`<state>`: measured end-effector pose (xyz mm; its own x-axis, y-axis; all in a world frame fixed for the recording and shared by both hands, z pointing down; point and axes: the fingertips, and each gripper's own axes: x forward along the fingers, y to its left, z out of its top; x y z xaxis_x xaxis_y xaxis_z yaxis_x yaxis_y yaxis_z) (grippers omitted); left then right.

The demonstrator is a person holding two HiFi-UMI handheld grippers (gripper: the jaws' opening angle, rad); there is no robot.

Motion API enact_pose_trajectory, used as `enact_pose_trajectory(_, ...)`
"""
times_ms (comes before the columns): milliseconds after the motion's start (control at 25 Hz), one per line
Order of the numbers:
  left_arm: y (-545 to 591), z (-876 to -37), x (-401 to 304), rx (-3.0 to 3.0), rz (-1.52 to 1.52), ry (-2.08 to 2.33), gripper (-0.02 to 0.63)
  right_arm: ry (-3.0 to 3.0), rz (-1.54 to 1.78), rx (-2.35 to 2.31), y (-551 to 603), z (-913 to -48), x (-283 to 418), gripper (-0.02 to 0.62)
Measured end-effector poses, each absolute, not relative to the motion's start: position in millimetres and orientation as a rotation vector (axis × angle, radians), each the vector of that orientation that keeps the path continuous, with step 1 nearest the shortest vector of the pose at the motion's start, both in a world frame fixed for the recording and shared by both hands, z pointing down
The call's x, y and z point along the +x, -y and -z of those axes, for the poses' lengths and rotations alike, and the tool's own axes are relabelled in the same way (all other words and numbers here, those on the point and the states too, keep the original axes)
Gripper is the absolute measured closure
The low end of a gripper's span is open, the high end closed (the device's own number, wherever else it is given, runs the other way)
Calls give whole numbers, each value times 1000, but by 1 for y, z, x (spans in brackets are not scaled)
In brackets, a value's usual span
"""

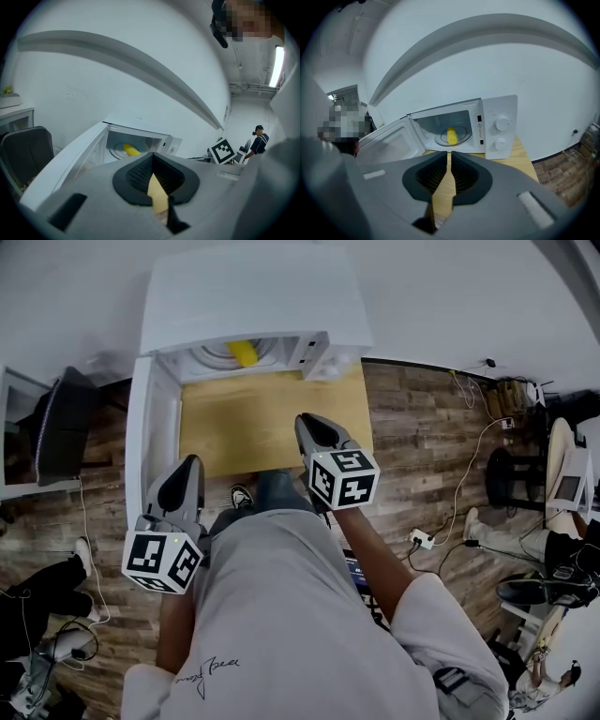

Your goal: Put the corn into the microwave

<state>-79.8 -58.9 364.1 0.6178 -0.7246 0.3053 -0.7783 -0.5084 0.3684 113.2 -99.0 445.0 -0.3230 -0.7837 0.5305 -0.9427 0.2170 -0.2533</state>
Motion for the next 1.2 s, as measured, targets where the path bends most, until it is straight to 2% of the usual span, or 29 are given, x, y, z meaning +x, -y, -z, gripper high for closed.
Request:
enact_pose_trajectory(560, 62, -374, -98, 2350, -178, 1202, 620, 2268, -790, 1581, 79, -419, 98, 571)
enact_pose_trajectory(1200, 66, -380, -112, 2333, -182, 1244, 618, 2282, -708, 1633, 57, -389, 112, 583)
